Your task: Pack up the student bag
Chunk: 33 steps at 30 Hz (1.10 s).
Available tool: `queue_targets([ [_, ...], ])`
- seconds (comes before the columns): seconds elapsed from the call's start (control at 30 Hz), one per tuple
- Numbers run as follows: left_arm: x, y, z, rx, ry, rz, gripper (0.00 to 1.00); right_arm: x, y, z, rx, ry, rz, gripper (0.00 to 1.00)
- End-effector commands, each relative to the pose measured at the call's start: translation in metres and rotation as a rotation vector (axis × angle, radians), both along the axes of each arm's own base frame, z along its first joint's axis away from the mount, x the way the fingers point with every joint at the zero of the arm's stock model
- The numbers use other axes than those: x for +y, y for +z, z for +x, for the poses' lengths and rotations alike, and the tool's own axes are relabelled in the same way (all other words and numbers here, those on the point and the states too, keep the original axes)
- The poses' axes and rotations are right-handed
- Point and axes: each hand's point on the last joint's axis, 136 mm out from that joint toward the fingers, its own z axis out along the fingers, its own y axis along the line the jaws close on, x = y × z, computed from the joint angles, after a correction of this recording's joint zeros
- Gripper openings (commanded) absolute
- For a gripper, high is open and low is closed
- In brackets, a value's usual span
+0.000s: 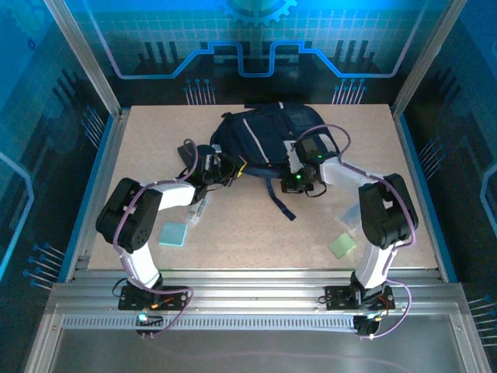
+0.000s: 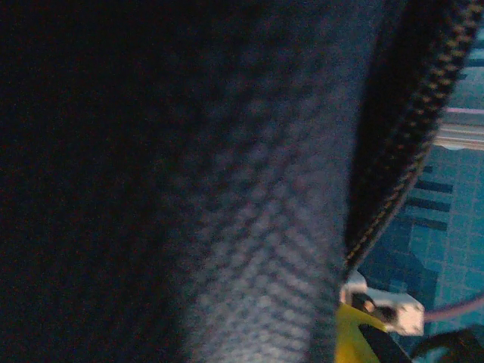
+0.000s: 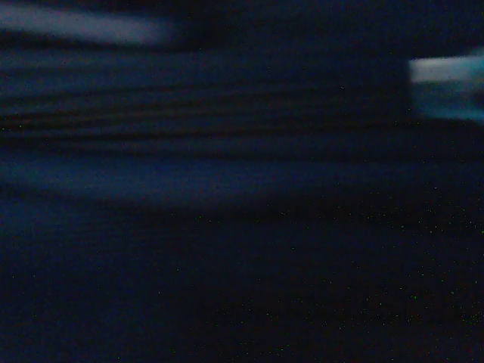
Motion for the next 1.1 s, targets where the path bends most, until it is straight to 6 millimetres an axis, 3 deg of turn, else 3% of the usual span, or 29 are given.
queue_targets([
  [0.0,0.037,0.04,0.023,-0.13,0.111,0.025,0.0,-0.073,0.002,-0.011,0.029,-0.119,-0.206,0.0],
  [0.13,0.037,0.036,0.021,-0.117,0.109,0.027,0.0,-0.099,0.015,-0.006,-0.005,-0.201,-0.252,0.0],
  [0.27,0.03,0.026,0.017,-0.095,0.092,0.029,0.0,-0.064,0.033,-0.006,-0.021,-0.115,-0.056,0.0],
  [0.33,0.023,0.019,0.014,-0.079,0.07,0.03,0.01,-0.041,0.045,-0.014,0.0,-0.05,0.074,0.24],
  [0.4,0.014,0.011,0.007,-0.057,0.044,0.029,0.14,-0.03,0.055,-0.022,0.016,-0.015,0.142,0.44],
  [0.5,0.0,-0.003,-0.007,-0.013,-0.001,0.022,0.41,-0.032,0.067,-0.032,0.013,-0.014,0.145,0.58],
  [0.6,-0.012,-0.015,-0.025,0.03,-0.052,0.015,0.62,-0.037,0.077,-0.035,-0.008,-0.039,0.142,0.63],
  [0.73,-0.02,-0.017,-0.048,0.052,-0.127,0.066,0.71,-0.037,0.084,-0.026,-0.034,-0.098,0.162,0.64],
  [0.9,-0.009,0.013,-0.063,-0.062,-0.211,0.282,0.66,-0.022,0.079,-0.008,-0.071,-0.172,0.246,0.64],
  [1.07,0.007,0.064,-0.061,-0.227,-0.234,0.493,0.69,-0.008,0.059,0.004,-0.055,-0.192,0.219,0.63],
])
